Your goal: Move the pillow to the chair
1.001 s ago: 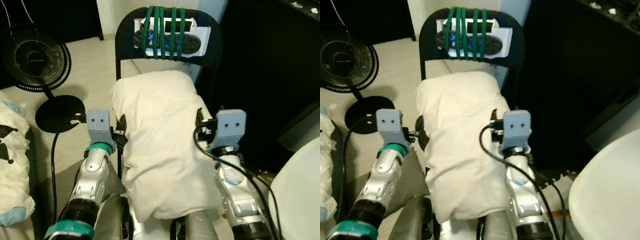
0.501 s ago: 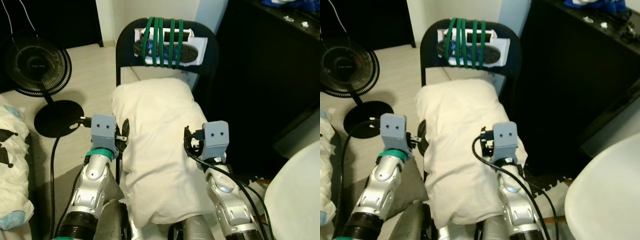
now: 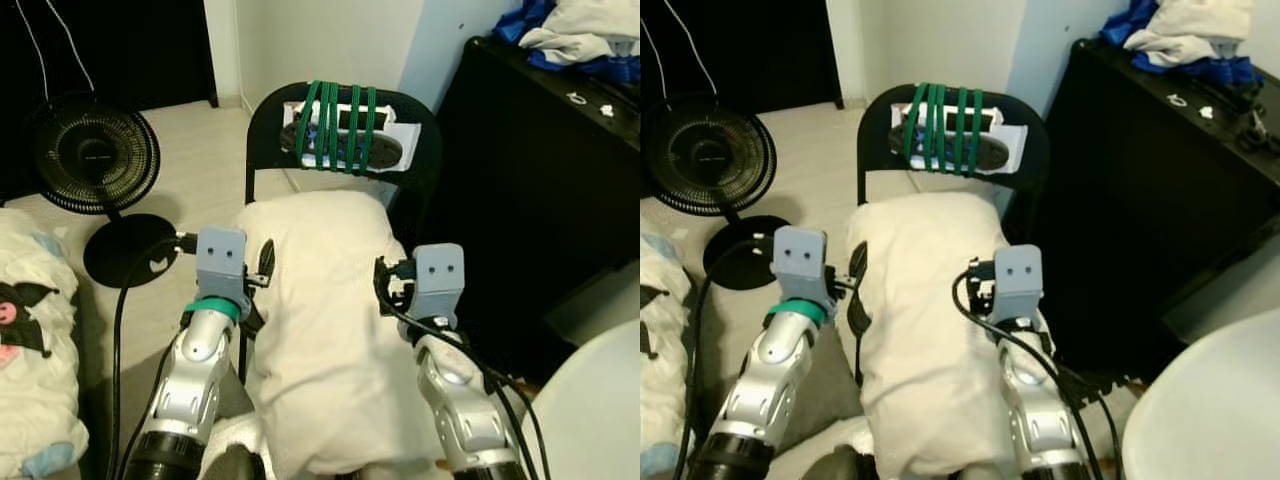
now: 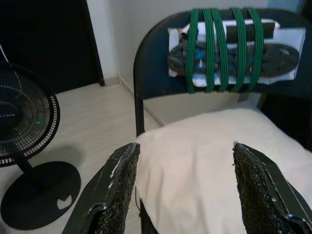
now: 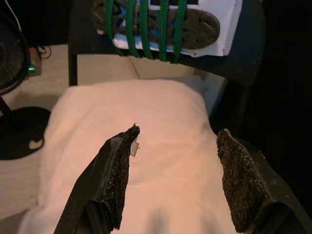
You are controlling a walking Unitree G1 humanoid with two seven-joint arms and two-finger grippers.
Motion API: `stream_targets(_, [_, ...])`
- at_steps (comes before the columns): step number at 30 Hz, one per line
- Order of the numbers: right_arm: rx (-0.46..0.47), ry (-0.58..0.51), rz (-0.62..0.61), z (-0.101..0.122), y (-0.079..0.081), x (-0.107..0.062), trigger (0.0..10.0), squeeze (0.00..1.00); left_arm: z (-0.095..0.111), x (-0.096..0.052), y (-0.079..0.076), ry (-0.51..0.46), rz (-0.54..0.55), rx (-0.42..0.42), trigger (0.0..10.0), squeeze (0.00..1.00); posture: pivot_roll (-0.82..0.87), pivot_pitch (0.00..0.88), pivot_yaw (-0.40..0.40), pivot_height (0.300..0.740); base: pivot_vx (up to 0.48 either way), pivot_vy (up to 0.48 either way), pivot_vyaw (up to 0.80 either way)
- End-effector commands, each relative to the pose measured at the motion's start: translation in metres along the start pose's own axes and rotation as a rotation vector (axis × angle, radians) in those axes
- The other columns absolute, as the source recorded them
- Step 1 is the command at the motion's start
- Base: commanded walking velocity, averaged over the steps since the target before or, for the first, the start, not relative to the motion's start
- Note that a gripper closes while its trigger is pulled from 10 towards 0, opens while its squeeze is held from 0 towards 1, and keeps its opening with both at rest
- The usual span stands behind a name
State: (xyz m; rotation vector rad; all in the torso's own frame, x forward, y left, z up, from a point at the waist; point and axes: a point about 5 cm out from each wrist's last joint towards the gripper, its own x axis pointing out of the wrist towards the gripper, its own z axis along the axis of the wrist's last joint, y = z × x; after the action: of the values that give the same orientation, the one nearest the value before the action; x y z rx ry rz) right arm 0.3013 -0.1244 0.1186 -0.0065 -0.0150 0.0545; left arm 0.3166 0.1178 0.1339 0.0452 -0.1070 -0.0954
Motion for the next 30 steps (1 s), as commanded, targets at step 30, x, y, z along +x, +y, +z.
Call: stream_targets(30, [0.12, 0.185, -0.047, -0.039, 0.001, -0.013, 10.0, 0.0, -0.009, -0.011, 0.005, 0.084, -0.014, -0.024, 10.0, 0.0, 0.03, 0.042, 0.039, 0.74, 0.0, 0.0, 0.0])
